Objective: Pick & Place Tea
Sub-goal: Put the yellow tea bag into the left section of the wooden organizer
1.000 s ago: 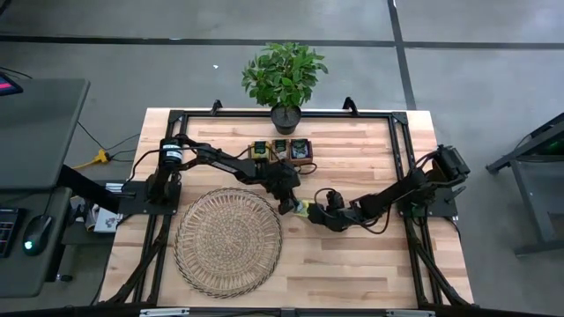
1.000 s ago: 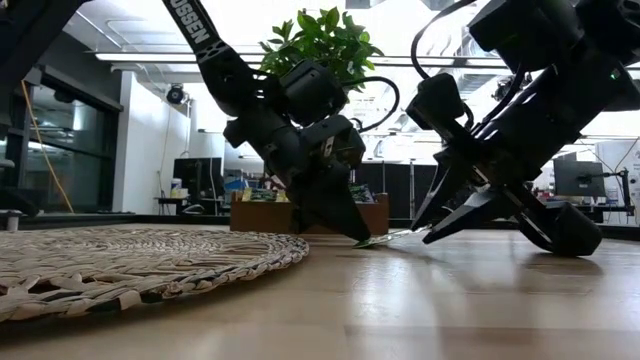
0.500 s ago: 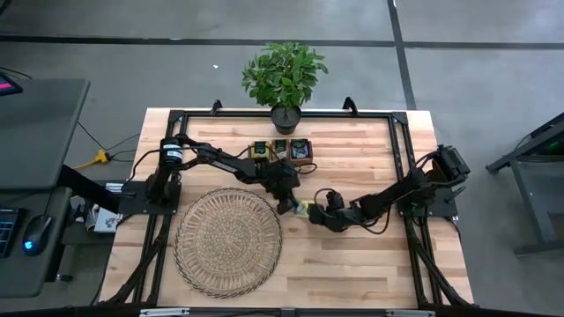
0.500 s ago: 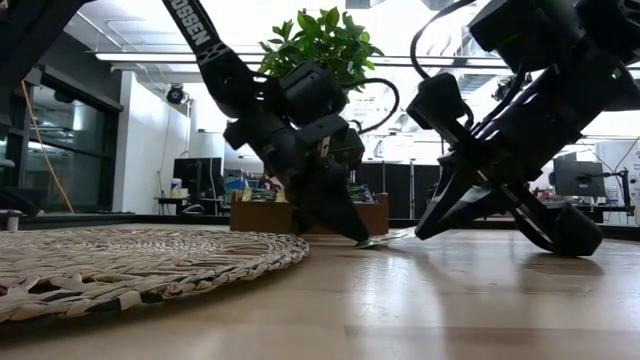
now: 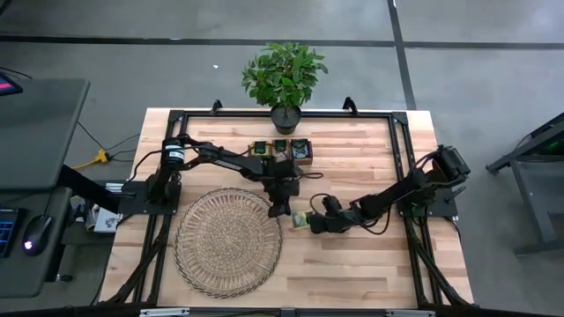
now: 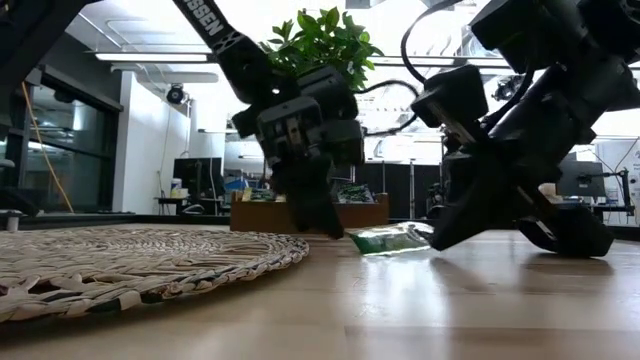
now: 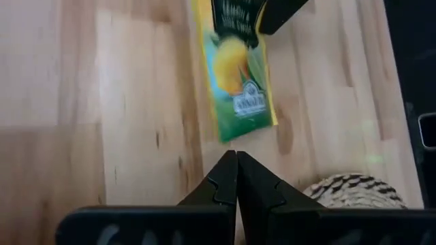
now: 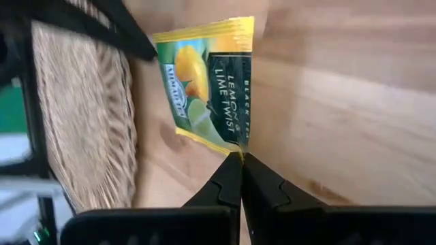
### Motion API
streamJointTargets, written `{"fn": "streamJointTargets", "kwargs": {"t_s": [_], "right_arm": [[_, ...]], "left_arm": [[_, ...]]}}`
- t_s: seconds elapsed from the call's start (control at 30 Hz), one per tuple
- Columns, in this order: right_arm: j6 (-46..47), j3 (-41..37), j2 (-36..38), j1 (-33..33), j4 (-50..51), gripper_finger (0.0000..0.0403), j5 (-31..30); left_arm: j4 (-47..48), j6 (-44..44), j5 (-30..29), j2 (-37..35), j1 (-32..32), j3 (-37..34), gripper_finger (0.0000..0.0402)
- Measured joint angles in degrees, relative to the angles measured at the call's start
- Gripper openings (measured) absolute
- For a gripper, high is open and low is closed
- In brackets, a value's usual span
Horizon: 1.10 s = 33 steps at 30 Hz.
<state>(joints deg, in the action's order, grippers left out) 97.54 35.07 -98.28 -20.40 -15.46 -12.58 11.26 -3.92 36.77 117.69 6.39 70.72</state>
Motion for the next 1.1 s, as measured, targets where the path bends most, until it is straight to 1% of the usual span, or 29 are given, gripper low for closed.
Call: {"fn": "streamJointTargets", "kwargs": {"t_s": [0.17, 0.33, 0.47, 0.63, 0.8, 0.9, 1.0, 1.1], "right_arm": [[-5.7, 1.13, 0.0, -0.08, 3.18, 0.0, 4.23], [-13.93, 3.81, 0.53, -0.11, 9.06, 0.0, 7.23], [-20.57, 6.5, 2.64, -0.19, 18.87, 0.0, 8.47], [-28.39, 10.4, 7.32, -0.2, 32.89, 0.0, 6.89], [-35.82, 14.63, 12.68, -0.17, 45.06, 0.0, 3.51], [-39.86, 17.43, 16.01, -0.17, 52.09, 0.0, 1.2], [-43.78, 19.97, 18.62, -0.17, 58.42, 0.0, -0.31], [-47.0, 21.72, 20.66, -0.17, 62.67, 0.0, -0.53]], "left_arm": [[4.98, 4.94, 0.02, -0.04, 0.0, 3.4, 0.0001], [5.6, 5.62, 0.04, -0.13, 0.0, 4.68, 0.0001], [5.13, 5.62, 0.04, -0.17, 0.0, 4.68, 0.0001], [4.06, 4.01, 0.21, -0.22, 0.0, 4.68, 0.0001], [-1.81, 0.46, 2.45, -0.26, -0.02, 4.7, 0.0002], [-7.46, -3.46, 3.6, -0.31, -0.02, 4.7, 0.0014], [-13.76, -7.97, 3.83, -0.33, -0.02, 4.72, 0.0042], [-20.59, -11.49, 4.48, -0.33, -0.02, 4.72, 0.0085]]}}
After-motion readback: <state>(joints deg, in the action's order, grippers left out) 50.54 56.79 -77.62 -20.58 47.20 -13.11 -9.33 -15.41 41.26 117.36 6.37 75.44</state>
